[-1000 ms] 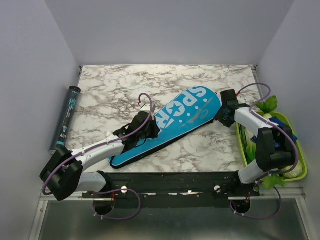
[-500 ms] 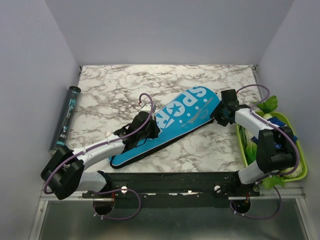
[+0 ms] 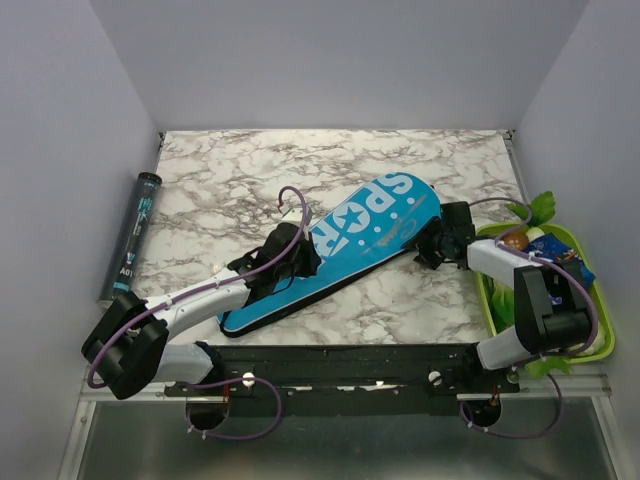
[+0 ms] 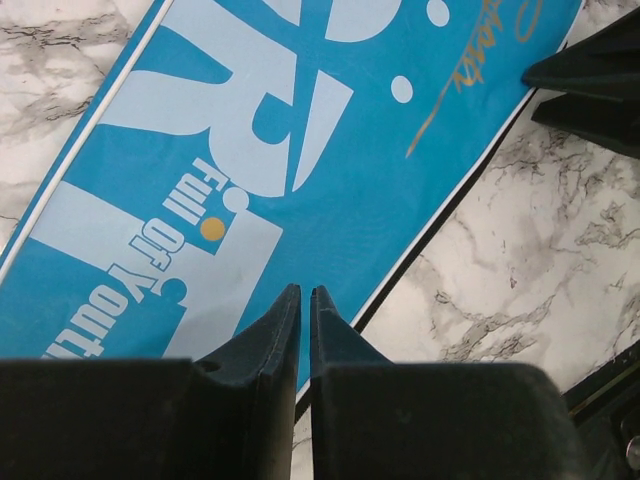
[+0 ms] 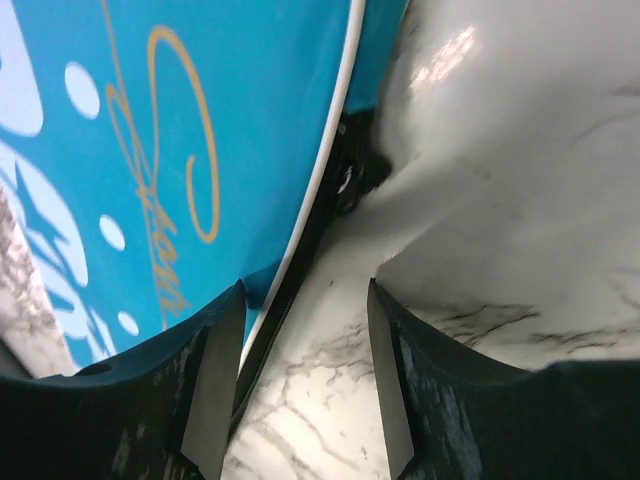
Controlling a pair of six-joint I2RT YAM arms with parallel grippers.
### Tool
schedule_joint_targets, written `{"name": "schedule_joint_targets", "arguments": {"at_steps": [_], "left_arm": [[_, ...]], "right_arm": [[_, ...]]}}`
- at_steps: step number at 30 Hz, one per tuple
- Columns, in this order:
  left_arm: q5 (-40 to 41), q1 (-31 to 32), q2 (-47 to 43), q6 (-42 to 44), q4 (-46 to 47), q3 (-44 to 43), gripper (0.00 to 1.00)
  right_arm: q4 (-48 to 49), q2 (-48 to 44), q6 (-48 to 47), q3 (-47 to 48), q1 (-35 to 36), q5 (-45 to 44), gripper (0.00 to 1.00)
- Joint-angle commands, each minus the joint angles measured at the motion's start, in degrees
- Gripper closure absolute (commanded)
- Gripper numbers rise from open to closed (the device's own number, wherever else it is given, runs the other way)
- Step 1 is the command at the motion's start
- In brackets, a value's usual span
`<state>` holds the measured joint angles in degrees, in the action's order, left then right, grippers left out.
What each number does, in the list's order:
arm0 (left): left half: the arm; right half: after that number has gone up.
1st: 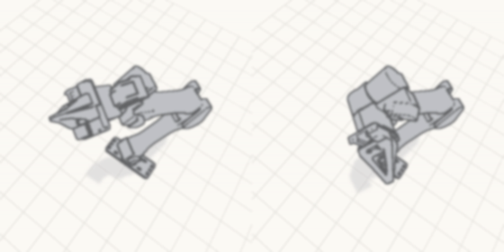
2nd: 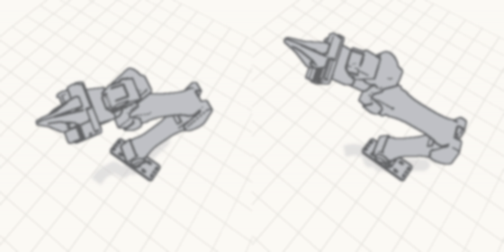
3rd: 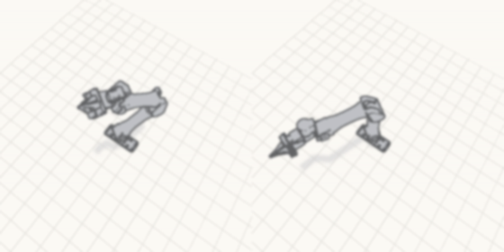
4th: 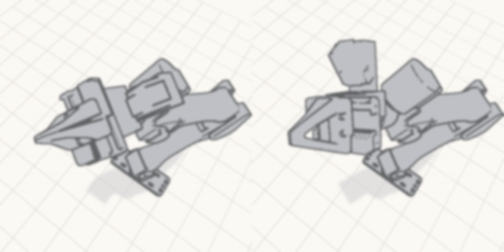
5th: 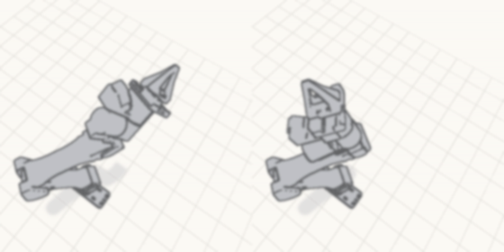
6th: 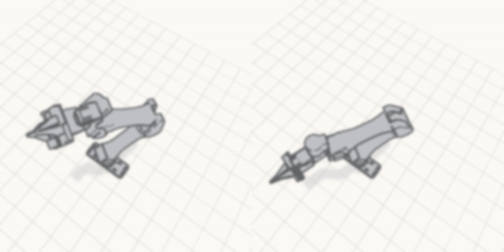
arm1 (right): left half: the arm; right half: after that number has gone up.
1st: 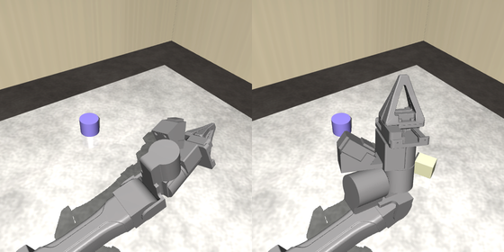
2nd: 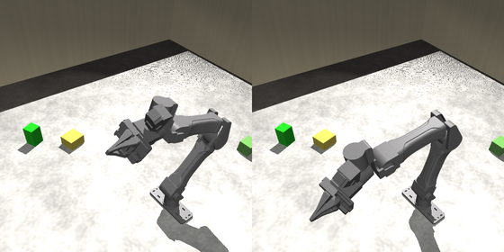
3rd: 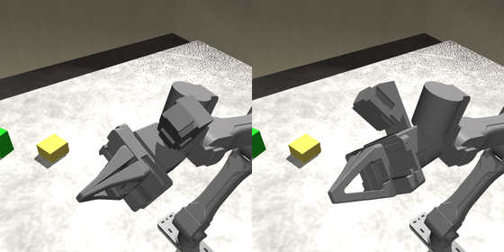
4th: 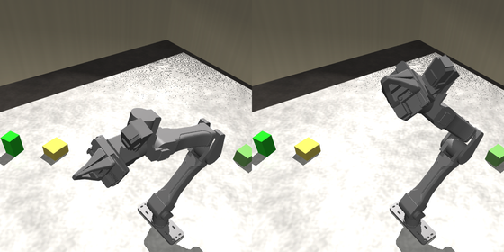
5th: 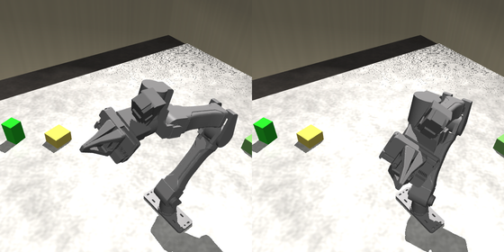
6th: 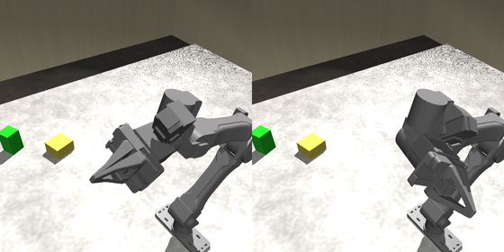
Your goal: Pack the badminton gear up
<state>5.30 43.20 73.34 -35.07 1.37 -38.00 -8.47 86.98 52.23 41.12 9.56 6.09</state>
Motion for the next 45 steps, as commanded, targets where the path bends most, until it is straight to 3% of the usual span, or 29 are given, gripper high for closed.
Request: {"name": "schedule_joint_targets", "arguments": {"at_steps": [1, 10, 12, 13, 16, 17, 18, 20, 27, 35, 41, 45], "left_arm": [[-1.6, -0.1, -0.4, 0.9, 2.5, 1.0, 0.8], [-3.8, -0.1, -0.6, 1.2, 7.3, 3.3, 0.73], [-4.5, -0.1, -0.3, 1.9, 8.4, 3.5, 0.71], [-4.9, 0.2, -0.4, 2.4, 10.1, 3.9, 0.68], [-3.7, 3.5, -1.2, 5.6, 12.4, 4.2, 0.62], [-1.3, 4.9, -1.5, 7.0, 12.5, 3.8, 0.6], [0.0, 6.1, -1.5, 8.3, 12.2, 3.4, 0.58], [2.9, 9.7, -1.3, 12.1, 9.9, 0.9, 0.52], [18.0, 20.7, -0.9, 21.6, 3.7, -5.1, 0.46], [34.0, 28.0, 5.8, 22.1, -1.6, -10.7, 0.44], [36.2, 33.0, 7.6, 32.5, 4.3, -9.2, 0.36], [31.5, 33.2, 5.5, 34.4, 5.8, -7.4, 0.33]], "right_arm": [[6.7, -1.4, 6.5, -6.0, 1.8, 3.8, 0.39], [24.2, 1.8, 16.5, -14.8, 3.0, 6.0, 0.39], [25.6, 3.9, 17.4, -15.1, 3.0, 6.0, 0.44], [26.4, 4.5, 17.9, -15.0, 3.1, 6.0, 0.49], [26.2, 5.9, 17.7, -13.8, 3.1, 4.8, 0.77], [25.7, 6.0, 17.3, -13.3, 3.1, 4.2, 0.94], [24.9, 5.8, 16.8, -11.9, 3.1, 4.0, 0.99], [22.8, 5.0, 15.5, -11.1, 3.1, 3.8, 0.99], [12.6, -4.0, 11.8, -8.3, 3.1, 2.2, 0.99], [-0.7, -13.1, 7.2, -1.7, 3.1, 3.1, 0.99], [-9.1, -14.2, 2.4, 5.4, 3.1, 5.8, 0.99], [-11.7, -14.3, 0.4, 8.2, 3.1, 6.8, 0.99]]}}
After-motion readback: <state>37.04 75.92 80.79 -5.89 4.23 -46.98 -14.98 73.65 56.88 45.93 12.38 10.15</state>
